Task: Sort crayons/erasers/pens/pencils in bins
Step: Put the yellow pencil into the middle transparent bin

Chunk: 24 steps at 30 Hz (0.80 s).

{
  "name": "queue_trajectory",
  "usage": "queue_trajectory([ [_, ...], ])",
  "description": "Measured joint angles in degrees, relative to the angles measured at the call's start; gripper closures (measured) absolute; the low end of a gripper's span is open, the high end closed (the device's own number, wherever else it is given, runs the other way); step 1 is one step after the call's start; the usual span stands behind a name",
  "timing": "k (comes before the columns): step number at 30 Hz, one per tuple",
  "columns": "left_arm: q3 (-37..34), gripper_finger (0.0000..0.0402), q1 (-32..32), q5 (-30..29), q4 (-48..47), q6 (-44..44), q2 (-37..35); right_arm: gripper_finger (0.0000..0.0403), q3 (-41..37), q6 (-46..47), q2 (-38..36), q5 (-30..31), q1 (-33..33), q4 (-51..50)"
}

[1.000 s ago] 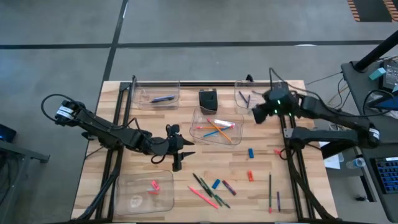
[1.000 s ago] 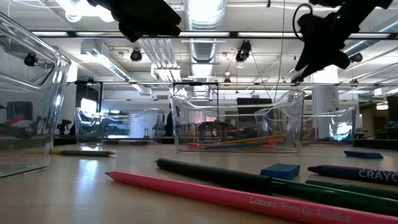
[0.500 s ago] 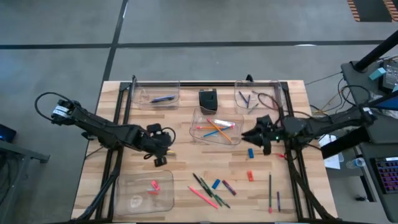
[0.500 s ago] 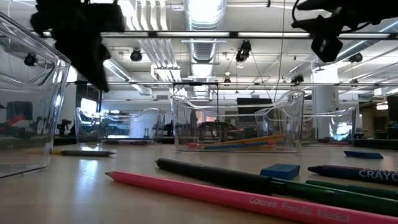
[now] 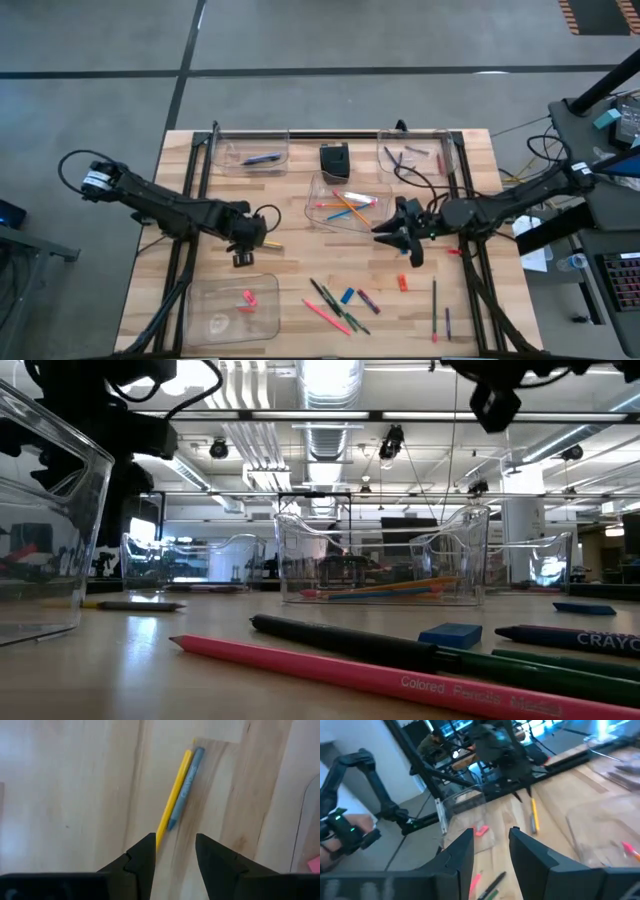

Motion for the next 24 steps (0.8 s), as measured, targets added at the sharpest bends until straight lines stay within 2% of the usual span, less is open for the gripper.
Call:
queue_trajectory([
  [5, -2.7, 0.0277, 3.8, 4.2, -0.7, 1.9, -0.5, 0.0291, 4.8, -3.2, 4.0, -0.1, 3.0, -1.6],
  [12, -7.6, 0.0277, 9.3, 5.3, 2.0, 6.1, -0.2, 0.0292, 8.7, -4.3, 9.8, 0.0, 6.5, -3.0],
  [16, -10.3, 0.0277, 9.9, 8.3, 6.0, 7.7, -0.2, 0.0292, 11.1, -4.3, 12.4, 0.2, 6.9, -5.9],
  [22, -12.1, 0.0277, 9.9, 8.4, 7.2, 7.6, 0.8, 0.0294, 13.5, -4.0, 14.6, 0.2, 7.0, -8.4],
  [24, -12.0, 0.0277, 9.9, 6.6, 7.3, 7.3, 2.1, 0.0296, 13.8, -4.0, 15.0, 0.2, 7.0, -8.3],
])
